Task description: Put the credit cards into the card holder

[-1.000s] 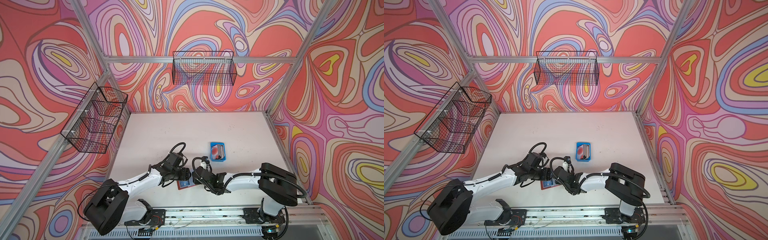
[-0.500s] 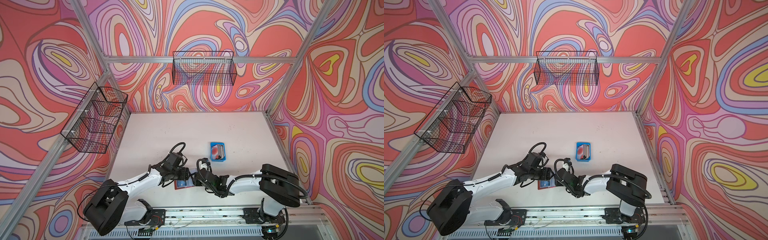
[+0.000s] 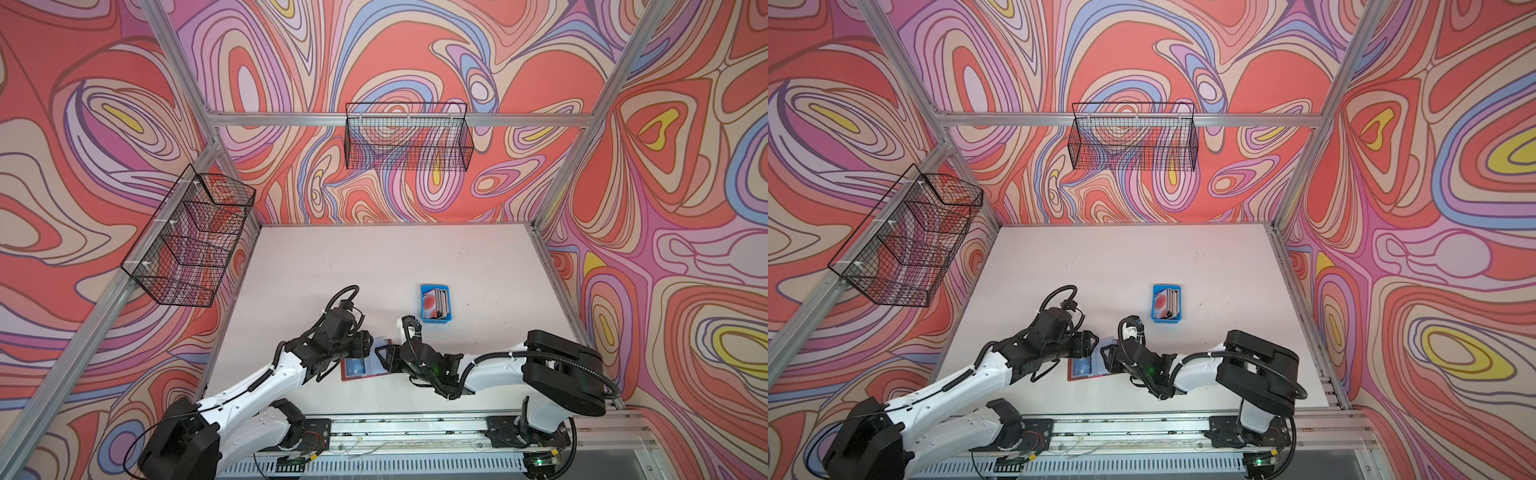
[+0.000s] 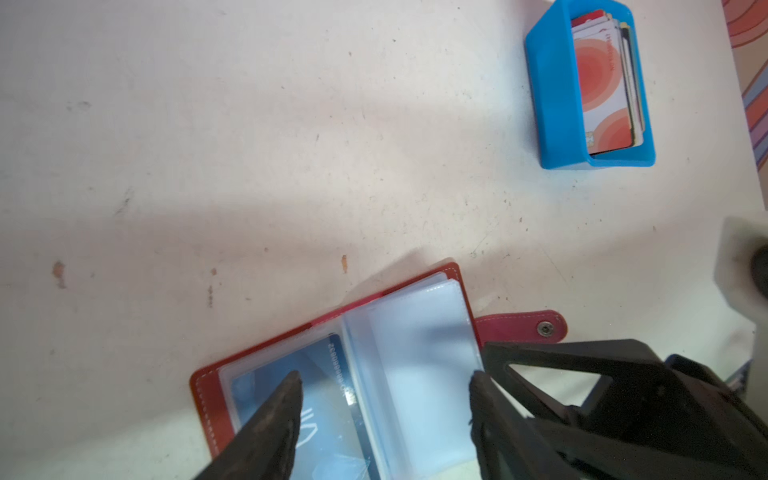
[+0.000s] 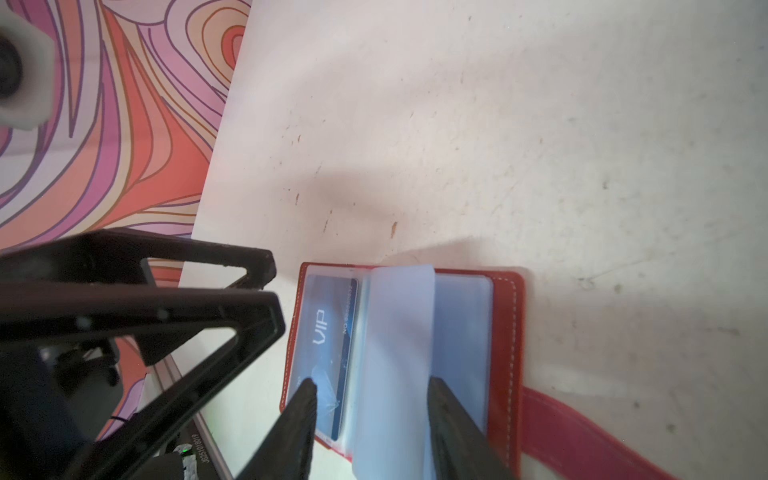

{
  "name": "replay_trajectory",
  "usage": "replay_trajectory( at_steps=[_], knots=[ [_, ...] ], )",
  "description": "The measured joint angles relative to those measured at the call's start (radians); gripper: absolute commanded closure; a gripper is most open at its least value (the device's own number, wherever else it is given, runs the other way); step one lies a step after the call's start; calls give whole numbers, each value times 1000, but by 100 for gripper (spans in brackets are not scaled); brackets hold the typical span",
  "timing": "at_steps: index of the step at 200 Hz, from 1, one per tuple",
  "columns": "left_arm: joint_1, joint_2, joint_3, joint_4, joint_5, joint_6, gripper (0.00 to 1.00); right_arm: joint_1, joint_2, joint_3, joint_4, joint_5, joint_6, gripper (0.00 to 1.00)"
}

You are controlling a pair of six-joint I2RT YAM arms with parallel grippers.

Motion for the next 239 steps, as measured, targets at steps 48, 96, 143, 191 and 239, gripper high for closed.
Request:
replay_trajectory(
  at_steps=[48,96,143,191,239],
  knots=[
    [0,-93,-26,-56,-116,-22,32,1,42,25,58,-51,-3,54],
    [0,-151,-26,-106,-226,-41,30,12,100,74,85,-84,-12,54],
    [0,-191,-28,-143,-301,-60,28,31,123,118,89,-100,-32,53],
    [0,-159,-34,-145,-312,-68,27,42,153,134,76,-96,-38,55],
    [0,-63,-34,-137,-267,-67,28,53,153,164,-58,0,-37,59]
  ],
)
